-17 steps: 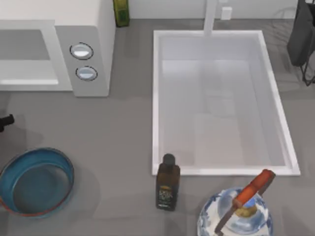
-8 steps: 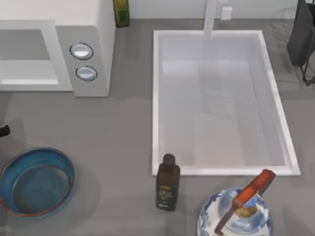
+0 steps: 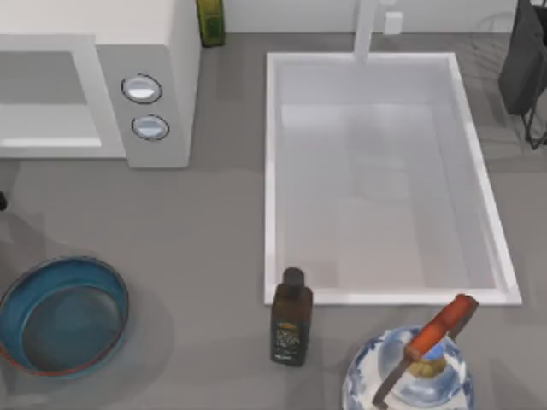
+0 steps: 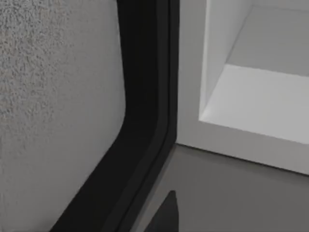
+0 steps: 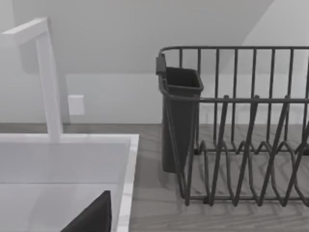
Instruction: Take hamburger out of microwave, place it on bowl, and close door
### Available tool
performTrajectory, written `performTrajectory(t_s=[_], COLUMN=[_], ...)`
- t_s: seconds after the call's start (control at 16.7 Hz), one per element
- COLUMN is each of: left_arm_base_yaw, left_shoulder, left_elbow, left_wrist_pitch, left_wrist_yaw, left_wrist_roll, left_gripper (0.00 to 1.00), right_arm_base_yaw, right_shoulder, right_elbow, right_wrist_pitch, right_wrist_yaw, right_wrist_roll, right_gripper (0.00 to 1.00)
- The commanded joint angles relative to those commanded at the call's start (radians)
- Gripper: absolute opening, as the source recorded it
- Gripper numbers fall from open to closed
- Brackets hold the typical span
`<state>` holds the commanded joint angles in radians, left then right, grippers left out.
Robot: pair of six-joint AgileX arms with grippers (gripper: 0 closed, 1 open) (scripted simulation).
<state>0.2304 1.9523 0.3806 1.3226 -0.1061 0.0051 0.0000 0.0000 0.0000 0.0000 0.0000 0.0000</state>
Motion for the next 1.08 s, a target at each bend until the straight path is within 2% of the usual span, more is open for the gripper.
performTrajectory(t_s=[0.36,0.54,1.08], left_arm_base_yaw=[0.001,0.002,-0.010], left_shoulder=[-0.284,-0.378,-0.391], left_elbow=[0.013,0.019,0.041], left_wrist_pitch=[-0.305,-0.407,-0.460], left_wrist_yaw=[-0.004,-0.005,-0.012], left_wrist_roll=[0.001,0.001,-0.026], left_gripper=[0.00,0.00,0.00], right_arm_base_yaw=[0.000,0.000,0.000], right_shoulder=[0.000,0.000,0.000], right_elbow=[0.000,0.000,0.000], right_wrist_pitch=[0.000,0.000,0.000], right_wrist_yaw=[0.000,0.000,0.000], right_wrist_roll=[0.000,0.000,0.000], right_gripper=[1.00,1.00,1.00])
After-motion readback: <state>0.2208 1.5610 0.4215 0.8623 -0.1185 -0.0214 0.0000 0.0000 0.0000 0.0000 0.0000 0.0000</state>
